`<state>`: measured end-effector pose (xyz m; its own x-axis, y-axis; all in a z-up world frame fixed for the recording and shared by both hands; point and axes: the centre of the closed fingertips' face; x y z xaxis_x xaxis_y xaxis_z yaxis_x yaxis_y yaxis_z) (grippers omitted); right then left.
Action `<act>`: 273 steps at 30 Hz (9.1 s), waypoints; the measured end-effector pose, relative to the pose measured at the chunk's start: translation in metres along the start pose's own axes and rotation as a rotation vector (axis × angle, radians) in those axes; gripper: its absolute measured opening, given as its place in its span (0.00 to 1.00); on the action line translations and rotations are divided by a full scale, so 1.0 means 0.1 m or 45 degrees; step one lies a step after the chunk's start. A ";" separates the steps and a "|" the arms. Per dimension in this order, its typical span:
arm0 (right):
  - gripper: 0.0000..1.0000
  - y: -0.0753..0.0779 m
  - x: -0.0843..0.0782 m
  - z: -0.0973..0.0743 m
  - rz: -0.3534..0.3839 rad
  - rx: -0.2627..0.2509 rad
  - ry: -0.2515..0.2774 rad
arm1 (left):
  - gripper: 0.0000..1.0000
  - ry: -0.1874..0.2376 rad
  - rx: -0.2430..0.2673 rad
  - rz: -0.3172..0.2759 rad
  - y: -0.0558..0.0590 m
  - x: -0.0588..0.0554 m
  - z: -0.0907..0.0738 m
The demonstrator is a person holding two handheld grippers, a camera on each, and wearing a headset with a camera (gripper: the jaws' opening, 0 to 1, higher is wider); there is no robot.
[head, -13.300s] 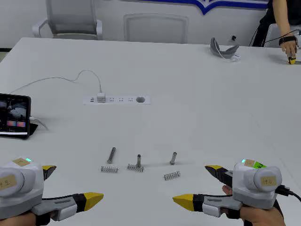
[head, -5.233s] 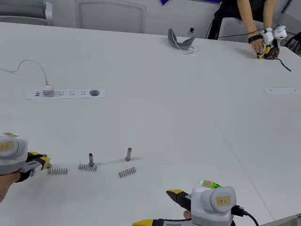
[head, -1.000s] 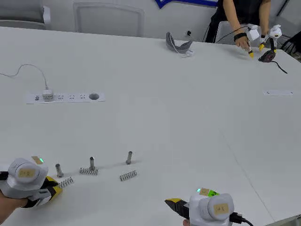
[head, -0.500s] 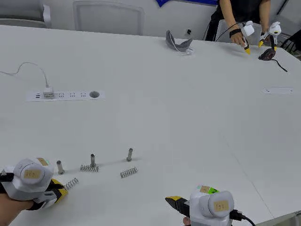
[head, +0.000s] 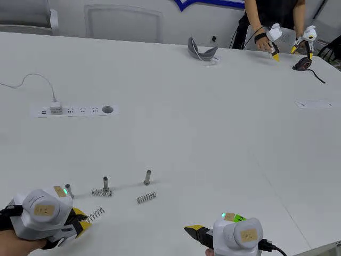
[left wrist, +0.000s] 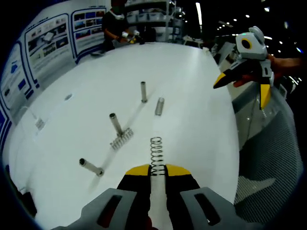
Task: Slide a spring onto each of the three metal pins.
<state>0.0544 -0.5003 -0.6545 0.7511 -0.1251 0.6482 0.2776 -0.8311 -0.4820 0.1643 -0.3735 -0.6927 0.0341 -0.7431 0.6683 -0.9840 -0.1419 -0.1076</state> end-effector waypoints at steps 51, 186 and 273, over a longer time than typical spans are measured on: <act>0.28 -0.30 0.78 -0.08 0.184 0.294 0.270 | 0.10 0.297 -0.209 0.283 0.73 1.41 -0.18; 0.13 -0.42 0.97 0.17 -0.816 0.278 -0.488 | 0.32 0.389 -0.109 -0.052 0.15 0.68 -0.46; 0.13 -0.80 1.30 2.01 -1.327 0.442 -0.708 | 0.67 0.255 0.376 -0.511 -0.20 -0.58 -1.25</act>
<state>0.2503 -0.3412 -0.6501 0.2046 0.8302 0.5185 0.9779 -0.1967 -0.0710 0.1600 -0.2460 -0.6369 0.3348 -0.4572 0.8239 -0.8086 -0.5883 0.0021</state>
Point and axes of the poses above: the centre of the closed fingertips' face, and the gripper's own axes: z roughly forward along the fingers, y roughly to its right, x roughly out of its top, and after that the axes turned 10 degrees about z, right-handed
